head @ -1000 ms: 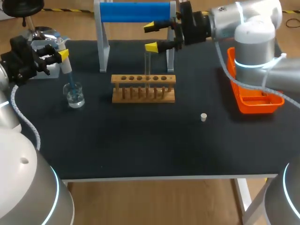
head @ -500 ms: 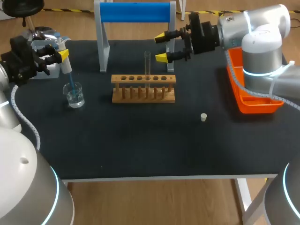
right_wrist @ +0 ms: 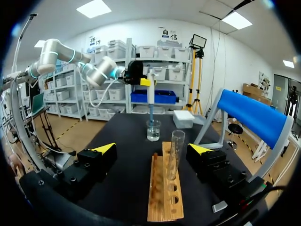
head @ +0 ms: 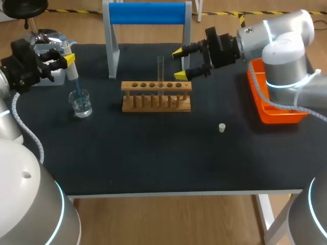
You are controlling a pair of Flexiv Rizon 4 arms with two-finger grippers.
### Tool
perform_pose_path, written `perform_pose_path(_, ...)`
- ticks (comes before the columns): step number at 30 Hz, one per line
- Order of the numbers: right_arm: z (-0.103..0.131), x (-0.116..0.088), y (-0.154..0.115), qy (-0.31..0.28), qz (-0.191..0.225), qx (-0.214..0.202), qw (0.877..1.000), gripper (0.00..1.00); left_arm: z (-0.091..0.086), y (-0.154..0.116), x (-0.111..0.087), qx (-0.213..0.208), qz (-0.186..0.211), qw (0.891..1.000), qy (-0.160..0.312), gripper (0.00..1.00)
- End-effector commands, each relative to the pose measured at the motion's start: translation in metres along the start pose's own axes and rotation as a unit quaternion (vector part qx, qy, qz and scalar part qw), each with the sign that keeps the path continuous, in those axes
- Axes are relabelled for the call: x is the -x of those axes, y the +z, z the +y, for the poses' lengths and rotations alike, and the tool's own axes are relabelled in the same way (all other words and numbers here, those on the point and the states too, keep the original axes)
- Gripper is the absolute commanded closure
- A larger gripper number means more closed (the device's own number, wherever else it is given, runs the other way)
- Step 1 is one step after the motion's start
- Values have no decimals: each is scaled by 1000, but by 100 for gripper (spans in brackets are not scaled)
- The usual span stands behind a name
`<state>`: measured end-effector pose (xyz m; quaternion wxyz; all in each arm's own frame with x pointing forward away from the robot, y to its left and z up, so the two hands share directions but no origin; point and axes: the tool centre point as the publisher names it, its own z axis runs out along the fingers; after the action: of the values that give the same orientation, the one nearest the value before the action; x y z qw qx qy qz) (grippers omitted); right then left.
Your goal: Invert the test tube, pick up the pipette, mount the tip to pipette, aspirate from beaker and dispense into the tube, eject the tip, return the pipette, and cap with the stopper.
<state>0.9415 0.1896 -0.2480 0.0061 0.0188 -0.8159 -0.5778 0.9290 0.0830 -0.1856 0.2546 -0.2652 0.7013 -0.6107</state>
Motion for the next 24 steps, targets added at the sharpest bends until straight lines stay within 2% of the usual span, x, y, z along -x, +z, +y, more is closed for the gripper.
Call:
perform_pose_path(1, -8, 10, 6, 1, 7, -2, 1000, 0, 0, 0, 0, 0, 0, 1000, 0, 100)
perform_pose_path(13, -22, 30, 13, -28, 21, -25, 999, 0, 0, 0, 0, 0, 0, 1000, 0, 100)
perform_pose_path(24, -31, 41, 32, -32, 31, -61, 997, 0, 0, 0, 0, 0, 0, 1000, 0, 100)
